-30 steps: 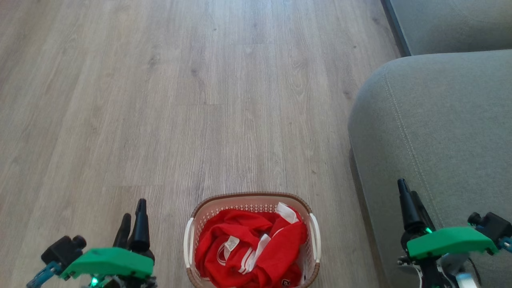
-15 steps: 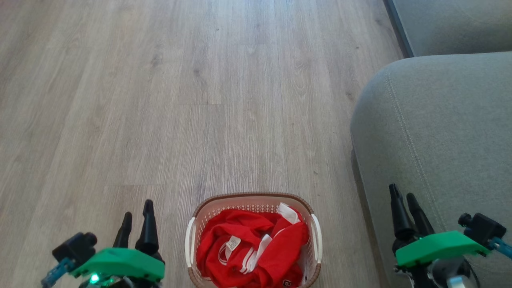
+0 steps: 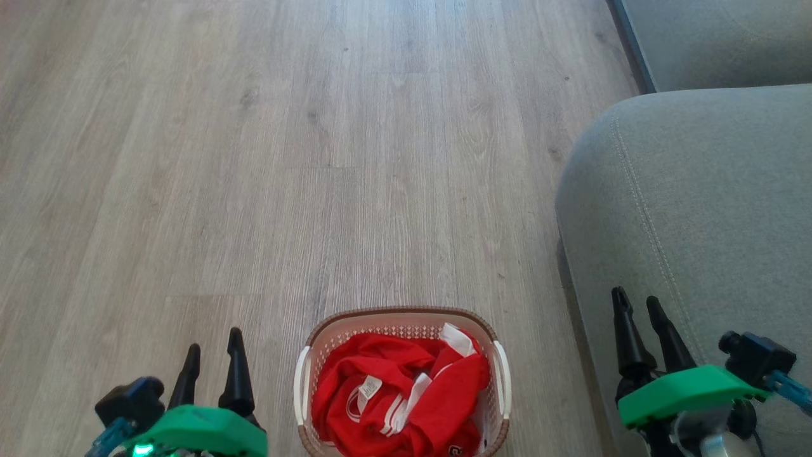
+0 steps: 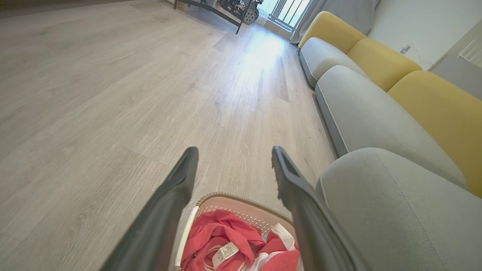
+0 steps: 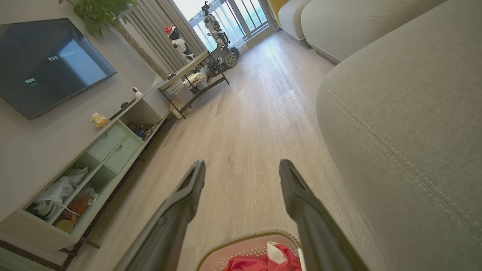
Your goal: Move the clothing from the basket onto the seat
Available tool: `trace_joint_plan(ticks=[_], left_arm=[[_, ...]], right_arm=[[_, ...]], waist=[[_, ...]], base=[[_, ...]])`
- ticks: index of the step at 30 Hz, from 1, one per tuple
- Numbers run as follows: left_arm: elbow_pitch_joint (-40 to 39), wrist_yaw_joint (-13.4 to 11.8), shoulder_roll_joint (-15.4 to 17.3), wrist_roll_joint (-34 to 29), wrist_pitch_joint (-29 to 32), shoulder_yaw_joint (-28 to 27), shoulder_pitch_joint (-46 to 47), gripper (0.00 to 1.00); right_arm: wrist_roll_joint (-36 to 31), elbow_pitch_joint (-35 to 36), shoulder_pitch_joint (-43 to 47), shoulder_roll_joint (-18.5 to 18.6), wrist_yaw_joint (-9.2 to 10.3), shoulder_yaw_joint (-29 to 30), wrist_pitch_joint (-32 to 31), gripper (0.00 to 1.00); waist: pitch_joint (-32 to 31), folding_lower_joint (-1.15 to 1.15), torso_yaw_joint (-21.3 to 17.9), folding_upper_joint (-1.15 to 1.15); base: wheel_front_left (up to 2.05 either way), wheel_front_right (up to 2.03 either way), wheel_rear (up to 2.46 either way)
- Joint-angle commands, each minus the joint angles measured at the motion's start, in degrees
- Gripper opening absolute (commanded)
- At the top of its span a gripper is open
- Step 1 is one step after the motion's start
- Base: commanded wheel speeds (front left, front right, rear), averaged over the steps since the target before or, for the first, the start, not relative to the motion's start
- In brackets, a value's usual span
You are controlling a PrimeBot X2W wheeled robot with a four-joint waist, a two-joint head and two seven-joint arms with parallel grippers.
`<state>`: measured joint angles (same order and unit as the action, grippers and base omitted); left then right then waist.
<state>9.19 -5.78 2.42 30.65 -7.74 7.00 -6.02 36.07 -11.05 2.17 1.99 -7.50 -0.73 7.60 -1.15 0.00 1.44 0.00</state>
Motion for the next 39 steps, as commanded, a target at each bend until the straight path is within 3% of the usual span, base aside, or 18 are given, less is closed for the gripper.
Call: trace_joint_plan(ticks=[1, 39], left_arm=[[-2.7, -0.6, 0.6, -2.4, -1.0, -0.6, 1.4, 1.00], [-5.8, -5.7, 0.5, -26.2, -7.2, 1.9, -1.5, 1.00]], right_arm=[[-2.4, 2.4, -1.0, 0.6, 0.01, -1.4, 1.1, 1.00], [-26.6, 5.2, -0.4, 0.9, 0.01, -5.3, 7.4, 1.00]], waist=[[0.0, 0.00, 0.0, 0.00], [-0.3, 0.00, 0.4, 0.00]], base=[[0.00, 0.00, 0.00], [0.00, 0.00, 0.00]])
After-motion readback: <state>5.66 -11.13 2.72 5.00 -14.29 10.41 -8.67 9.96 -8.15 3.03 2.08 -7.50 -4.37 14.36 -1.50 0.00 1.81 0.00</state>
